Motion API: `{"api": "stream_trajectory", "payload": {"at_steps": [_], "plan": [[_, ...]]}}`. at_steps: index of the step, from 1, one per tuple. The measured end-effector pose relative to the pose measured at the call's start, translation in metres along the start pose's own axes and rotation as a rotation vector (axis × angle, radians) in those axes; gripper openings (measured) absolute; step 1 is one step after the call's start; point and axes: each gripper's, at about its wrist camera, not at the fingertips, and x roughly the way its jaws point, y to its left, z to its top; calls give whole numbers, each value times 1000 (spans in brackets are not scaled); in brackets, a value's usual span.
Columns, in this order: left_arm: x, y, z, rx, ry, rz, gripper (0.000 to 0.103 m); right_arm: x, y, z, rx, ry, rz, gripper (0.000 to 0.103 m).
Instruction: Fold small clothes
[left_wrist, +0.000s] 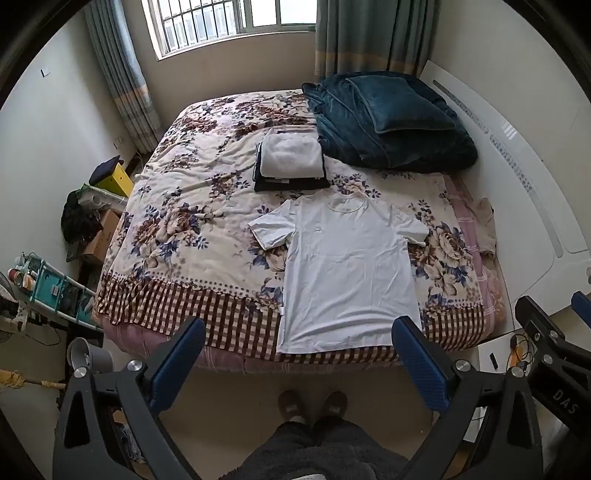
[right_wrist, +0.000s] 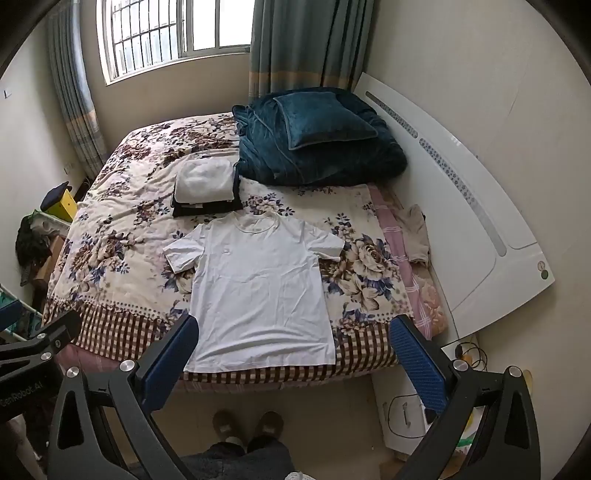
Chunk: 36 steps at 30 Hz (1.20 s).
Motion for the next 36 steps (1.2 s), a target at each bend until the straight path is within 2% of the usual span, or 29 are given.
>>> {"api": "stream_trajectory", "payload": {"at_steps": [36], "plan": [[-18, 3, 8, -6, -21, -13, 103, -11, 0, 0, -11, -15, -1, 103]]}}
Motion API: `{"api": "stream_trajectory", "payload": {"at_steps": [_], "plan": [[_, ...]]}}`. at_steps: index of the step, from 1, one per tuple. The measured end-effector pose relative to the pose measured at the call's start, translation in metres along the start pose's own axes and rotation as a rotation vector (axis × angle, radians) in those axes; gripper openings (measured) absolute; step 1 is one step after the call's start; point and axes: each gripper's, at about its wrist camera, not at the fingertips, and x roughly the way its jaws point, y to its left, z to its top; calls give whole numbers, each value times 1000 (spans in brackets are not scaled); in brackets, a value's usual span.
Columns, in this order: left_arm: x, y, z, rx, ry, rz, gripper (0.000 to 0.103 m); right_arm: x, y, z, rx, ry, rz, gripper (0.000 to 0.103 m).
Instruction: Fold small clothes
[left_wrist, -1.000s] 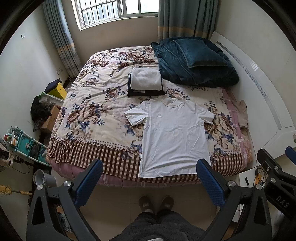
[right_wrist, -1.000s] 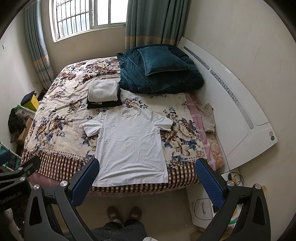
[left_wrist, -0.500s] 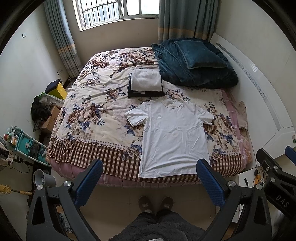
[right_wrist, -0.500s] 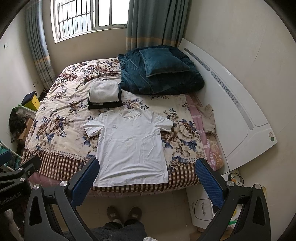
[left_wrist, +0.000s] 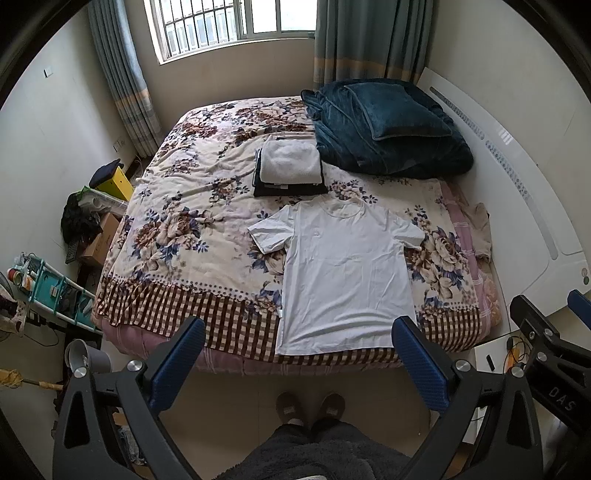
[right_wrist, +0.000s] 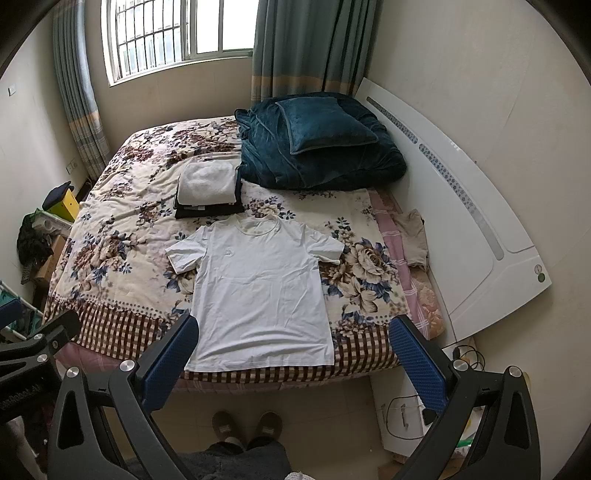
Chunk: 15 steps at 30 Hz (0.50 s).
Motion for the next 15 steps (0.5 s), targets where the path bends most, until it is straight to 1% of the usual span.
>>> {"api": "stream_trajectory", "payload": {"at_steps": [8, 15], "plan": [[-3, 0, 5, -4, -5, 0, 103, -5, -4, 5, 0, -4, 5, 103], [-2, 2, 1, -4, -8, -1, 103, -6, -6, 8, -1, -8, 7, 103]]}}
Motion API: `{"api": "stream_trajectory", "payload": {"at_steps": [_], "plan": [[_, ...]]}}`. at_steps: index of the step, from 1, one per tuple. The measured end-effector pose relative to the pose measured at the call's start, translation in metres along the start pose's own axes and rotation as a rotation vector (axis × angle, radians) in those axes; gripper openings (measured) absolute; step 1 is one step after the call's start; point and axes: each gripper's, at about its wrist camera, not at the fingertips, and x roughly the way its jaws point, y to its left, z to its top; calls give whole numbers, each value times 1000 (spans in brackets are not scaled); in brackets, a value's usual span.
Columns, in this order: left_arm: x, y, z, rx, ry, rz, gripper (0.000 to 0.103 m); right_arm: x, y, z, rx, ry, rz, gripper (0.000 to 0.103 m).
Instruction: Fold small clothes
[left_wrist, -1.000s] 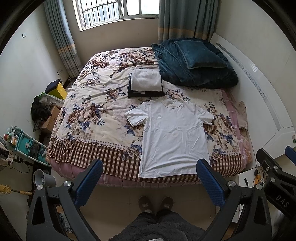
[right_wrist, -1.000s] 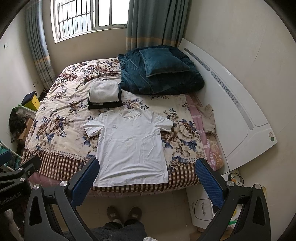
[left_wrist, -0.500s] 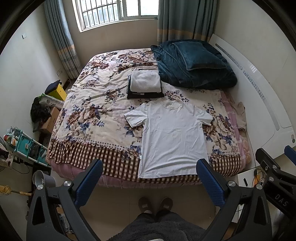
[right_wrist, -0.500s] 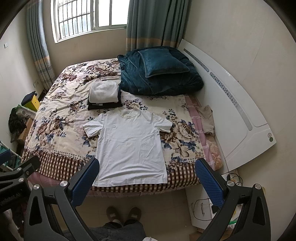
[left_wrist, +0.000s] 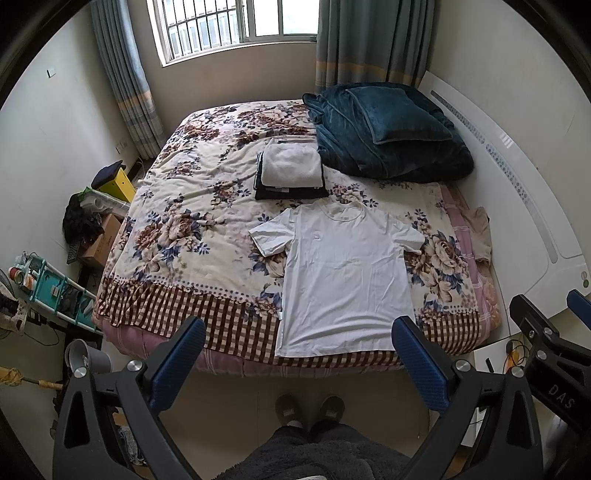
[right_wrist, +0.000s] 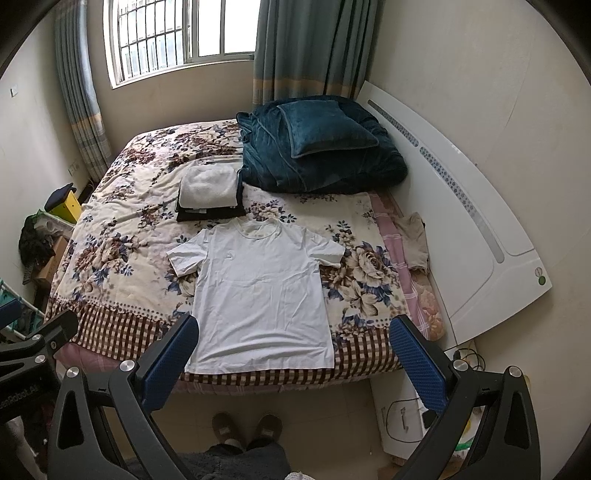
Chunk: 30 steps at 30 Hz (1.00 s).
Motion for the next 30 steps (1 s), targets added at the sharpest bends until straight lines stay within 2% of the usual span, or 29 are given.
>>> {"api": "stream_trajectory", "payload": {"at_steps": [13, 24, 30], "plan": [[-3, -2, 4, -5, -8, -1, 103, -5, -8, 7, -14, -10, 6, 103], [-4, -5, 8, -6, -4, 9, 103, -2, -4, -4, -10, -8, 22, 103], [20, -15, 18, -44, -36, 55, 103, 27, -17, 0, 10, 13, 31, 103]]}}
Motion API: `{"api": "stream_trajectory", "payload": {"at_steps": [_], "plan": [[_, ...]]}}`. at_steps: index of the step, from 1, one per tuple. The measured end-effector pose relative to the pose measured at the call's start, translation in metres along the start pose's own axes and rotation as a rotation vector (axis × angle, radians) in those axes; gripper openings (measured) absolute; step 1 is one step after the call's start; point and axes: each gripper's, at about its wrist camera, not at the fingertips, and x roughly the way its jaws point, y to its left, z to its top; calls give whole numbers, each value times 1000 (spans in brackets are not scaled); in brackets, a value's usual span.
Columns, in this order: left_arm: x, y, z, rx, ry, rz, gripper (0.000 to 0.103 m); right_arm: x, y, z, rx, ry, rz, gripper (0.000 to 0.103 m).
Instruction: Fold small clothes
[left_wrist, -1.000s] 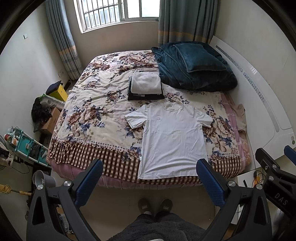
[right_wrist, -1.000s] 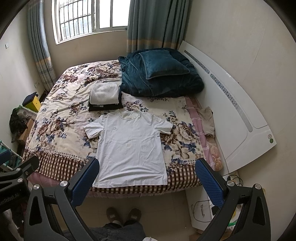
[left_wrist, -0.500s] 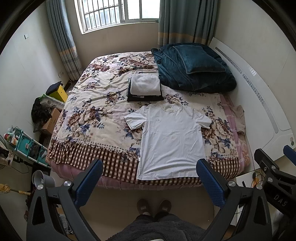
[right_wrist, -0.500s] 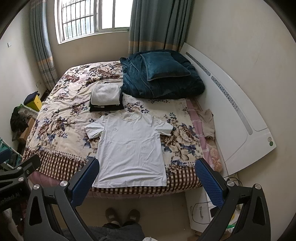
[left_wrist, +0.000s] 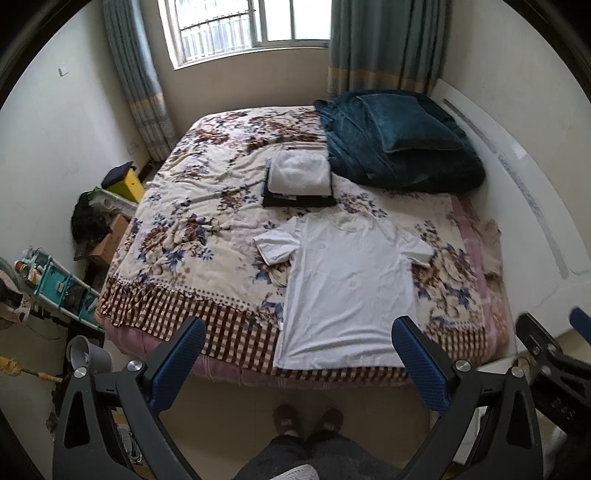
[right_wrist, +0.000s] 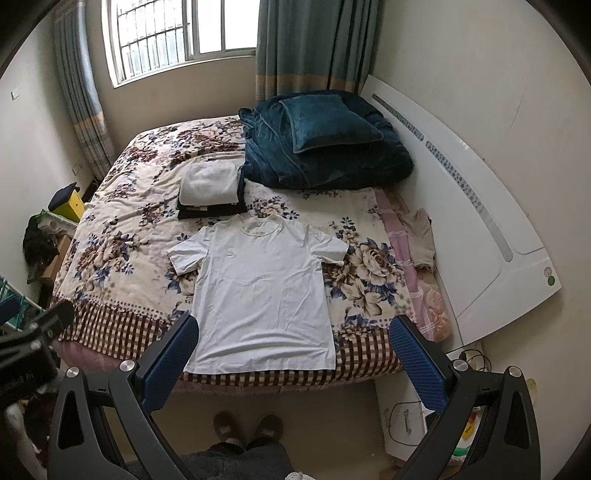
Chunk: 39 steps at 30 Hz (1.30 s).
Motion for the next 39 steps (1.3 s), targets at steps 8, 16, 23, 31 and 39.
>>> {"api": "stream_trajectory", "payload": {"at_steps": [8, 16, 23, 31, 39], "plan": [[77, -25, 37, 3, -39, 73, 103, 84, -30, 24, 50, 30, 3, 103], [183, -42, 82, 37, 25, 88, 103, 219, -55, 74, 155, 124, -60, 103], [302, -68, 138, 107, 63, 68, 103, 356, -73, 119, 264, 200, -129, 103], [455, -103, 159, 197, 119, 122, 103, 537, -112, 124, 438, 282, -164, 103], [608, -129, 142, 170, 290, 138, 103, 721, -212, 52, 813, 420, -125, 103]]}}
